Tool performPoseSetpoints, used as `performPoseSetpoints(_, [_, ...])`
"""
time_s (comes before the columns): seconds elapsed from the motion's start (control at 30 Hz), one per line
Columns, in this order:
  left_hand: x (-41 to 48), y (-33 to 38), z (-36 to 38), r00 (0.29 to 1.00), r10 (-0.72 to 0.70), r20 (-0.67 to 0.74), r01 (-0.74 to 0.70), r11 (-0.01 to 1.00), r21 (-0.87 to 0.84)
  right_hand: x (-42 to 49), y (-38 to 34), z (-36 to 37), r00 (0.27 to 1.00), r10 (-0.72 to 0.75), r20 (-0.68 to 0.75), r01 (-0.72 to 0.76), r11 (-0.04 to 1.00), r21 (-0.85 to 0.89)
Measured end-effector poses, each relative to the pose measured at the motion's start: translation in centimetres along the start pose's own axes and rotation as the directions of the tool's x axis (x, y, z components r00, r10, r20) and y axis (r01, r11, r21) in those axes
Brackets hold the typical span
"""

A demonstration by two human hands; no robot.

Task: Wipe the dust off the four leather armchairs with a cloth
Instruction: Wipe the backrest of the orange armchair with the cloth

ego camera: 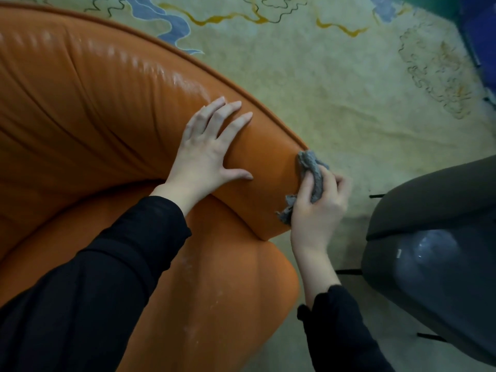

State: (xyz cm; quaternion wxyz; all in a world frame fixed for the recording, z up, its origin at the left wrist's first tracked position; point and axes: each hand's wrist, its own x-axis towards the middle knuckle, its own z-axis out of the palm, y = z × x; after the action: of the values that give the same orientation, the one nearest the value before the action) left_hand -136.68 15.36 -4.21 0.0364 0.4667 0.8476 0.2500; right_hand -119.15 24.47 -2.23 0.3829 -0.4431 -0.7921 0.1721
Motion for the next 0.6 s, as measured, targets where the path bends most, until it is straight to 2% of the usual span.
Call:
performPoseSetpoints(0.07, [-0.2,0.2,-0.2,0.988,0.115,-0.099,-0.112,0.993,0.041,-0.6,0.7,-0.6,0.999,0.03,-0.03,-0.031,0.999,-0.027])
performPoseSetpoints(0.17, [-0.2,0.3,-0.3,0.989,0.109,-0.104,-0.104,0.993,0.057,0.0,-0.3,-0.4,0.997,-0.03,-0.065,0.028,0.999,-0.029])
performPoseSetpoints(0.27, [-0.2,0.1,-0.1,0.989,0.11,-0.096,-0.103,0.992,0.07,2.2,-2.4,1.6,0.987,-0.157,-0.031,0.158,0.987,0.017])
performPoseSetpoints(0.33, [-0.3,0.2,-0.2,0.99,0.11,-0.092,-0.104,0.992,0.065,2.8,-3.0,2.7,0.982,-0.189,0.001,0.189,0.981,0.037])
performPoseSetpoints(0.6, [-0.5,0.3,-0.3,0.991,0.117,-0.07,-0.108,0.986,0.128,-1.2,0.4,-0.3,0.995,-0.097,0.024,0.097,0.995,-0.017])
